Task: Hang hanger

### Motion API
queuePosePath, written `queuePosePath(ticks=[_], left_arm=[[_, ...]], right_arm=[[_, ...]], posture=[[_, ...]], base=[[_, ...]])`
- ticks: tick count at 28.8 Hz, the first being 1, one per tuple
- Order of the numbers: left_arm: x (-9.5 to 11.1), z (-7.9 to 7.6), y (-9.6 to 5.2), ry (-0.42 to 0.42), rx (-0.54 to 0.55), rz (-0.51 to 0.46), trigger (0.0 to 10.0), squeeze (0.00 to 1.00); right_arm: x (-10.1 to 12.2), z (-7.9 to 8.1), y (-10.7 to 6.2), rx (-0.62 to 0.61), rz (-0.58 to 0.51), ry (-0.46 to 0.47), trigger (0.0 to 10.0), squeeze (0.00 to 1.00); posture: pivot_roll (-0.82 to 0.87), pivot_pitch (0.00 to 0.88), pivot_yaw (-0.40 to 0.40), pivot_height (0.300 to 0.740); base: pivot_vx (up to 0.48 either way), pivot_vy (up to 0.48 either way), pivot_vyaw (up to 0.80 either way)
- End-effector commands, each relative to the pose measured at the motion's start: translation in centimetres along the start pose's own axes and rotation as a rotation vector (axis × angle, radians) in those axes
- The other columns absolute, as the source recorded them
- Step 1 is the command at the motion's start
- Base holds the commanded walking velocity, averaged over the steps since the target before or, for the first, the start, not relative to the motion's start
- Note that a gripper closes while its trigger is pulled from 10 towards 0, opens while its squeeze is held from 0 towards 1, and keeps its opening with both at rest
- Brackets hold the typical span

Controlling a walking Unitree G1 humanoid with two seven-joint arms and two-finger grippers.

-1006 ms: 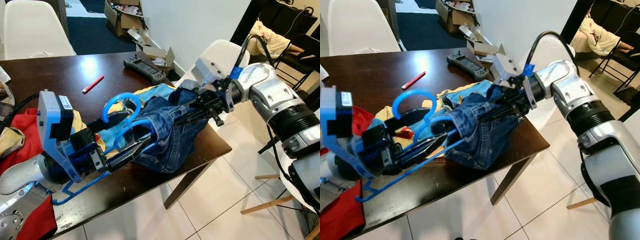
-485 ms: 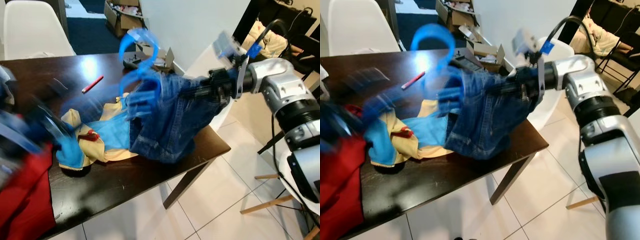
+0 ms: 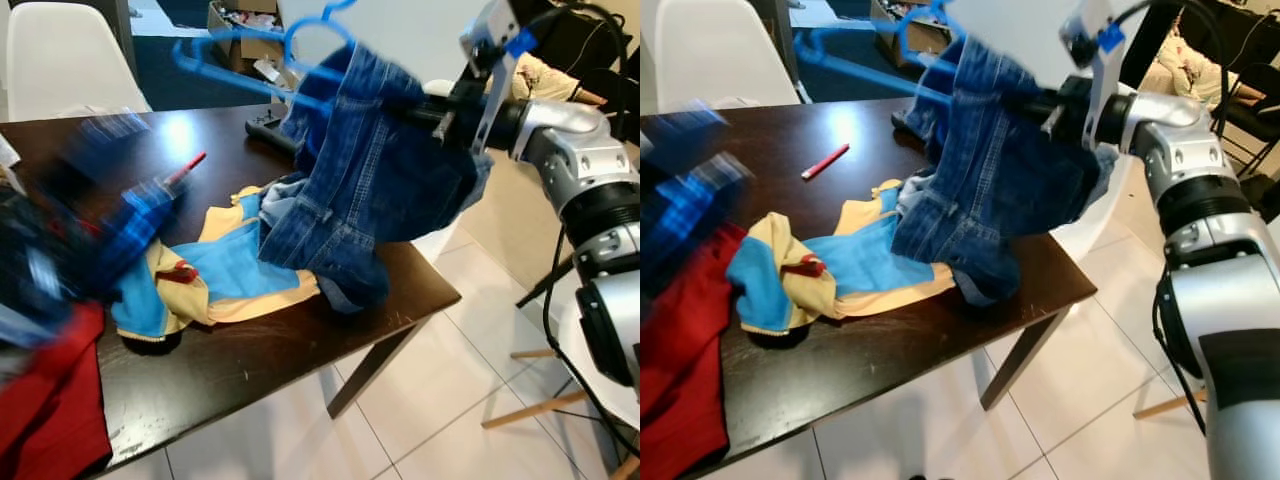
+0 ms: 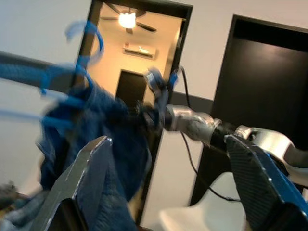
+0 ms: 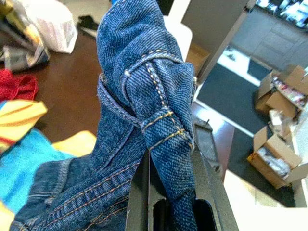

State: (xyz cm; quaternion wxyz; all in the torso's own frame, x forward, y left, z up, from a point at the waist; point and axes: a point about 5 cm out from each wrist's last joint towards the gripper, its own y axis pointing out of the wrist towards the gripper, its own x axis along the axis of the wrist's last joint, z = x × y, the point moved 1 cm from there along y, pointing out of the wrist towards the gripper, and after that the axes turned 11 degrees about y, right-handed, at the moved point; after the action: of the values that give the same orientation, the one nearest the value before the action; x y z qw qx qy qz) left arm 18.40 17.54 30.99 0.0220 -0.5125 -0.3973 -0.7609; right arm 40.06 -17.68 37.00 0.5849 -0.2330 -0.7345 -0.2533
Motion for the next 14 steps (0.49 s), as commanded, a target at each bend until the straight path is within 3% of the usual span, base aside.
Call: queuePosePath(ticks=[1, 2, 3, 5, 6, 8, 10, 11, 14], left_arm=[[-2.9, 0.2, 0.1, -0.084, 0.100, 0.047, 10.0, 0.00], [-2.9, 0.2, 0.1, -0.084, 0.100, 0.047, 10.0, 0.00], [-5.0, 1.2, 0.1, -0.123, 0.222, 0.086, 10.0, 0.00], [-5.0, 1.2, 0.1, -0.123, 0.222, 0.086, 10.0, 0.00], [-6.5, 2.2, 0.0, -0.172, 0.345, 0.084, 10.0, 0.00], [-6.5, 2.2, 0.0, -0.172, 0.345, 0.084, 10.0, 0.00], [-7.5, 5.2, -1.0, -0.251, 0.623, -0.029, 10.0, 0.00], [-7.4, 6.2, -1.6, -0.279, 0.711, -0.094, 10.0, 0.00], [-7.2, 6.8, -2.2, -0.300, 0.763, -0.141, 10.0, 0.00]], right_arm=[[2.3, -0.6, -0.6, -0.035, -0.104, 0.003, 0.0, 0.00], [2.3, -0.6, -0.6, -0.035, -0.104, 0.003, 0.0, 0.00], [2.9, -0.4, -0.6, -0.012, -0.128, 0.016, 0.0, 0.00], [2.9, -0.4, -0.6, -0.012, -0.128, 0.016, 0.0, 0.00], [3.2, -0.3, -0.7, 0.016, -0.143, 0.025, 0.0, 0.00], [3.2, -0.3, -0.7, 0.016, -0.143, 0.025, 0.0, 0.00], [3.3, 0.0, -1.0, 0.072, -0.146, 0.033, 0.0, 0.00], [3.2, 0.1, -1.2, 0.087, -0.143, 0.035, 0.0, 0.00], [3.1, 0.1, -1.3, 0.093, -0.139, 0.035, 0.0, 0.00]], posture=[[0.14, 0.083, -0.200, 0.740], [0.14, 0.083, -0.200, 0.740], [0.13, 0.079, -0.201, 0.740], [0.13, 0.079, -0.201, 0.740], [0.13, 0.079, -0.200, 0.740], [0.13, 0.079, -0.200, 0.740], [0.12, 0.070, -0.200, 0.740], [0.12, 0.069, -0.200, 0.740], [0.12, 0.067, -0.198, 0.740]], base=[[0.000, 0.000, 0.00], [0.000, 0.000, 0.00], [0.000, 0.000, 0.00], [0.000, 0.000, 0.00], [0.000, 0.000, 0.00], [0.000, 0.000, 0.00], [0.000, 0.000, 0.00], [0.000, 0.000, 0.00], [0.000, 0.000, 0.00]])
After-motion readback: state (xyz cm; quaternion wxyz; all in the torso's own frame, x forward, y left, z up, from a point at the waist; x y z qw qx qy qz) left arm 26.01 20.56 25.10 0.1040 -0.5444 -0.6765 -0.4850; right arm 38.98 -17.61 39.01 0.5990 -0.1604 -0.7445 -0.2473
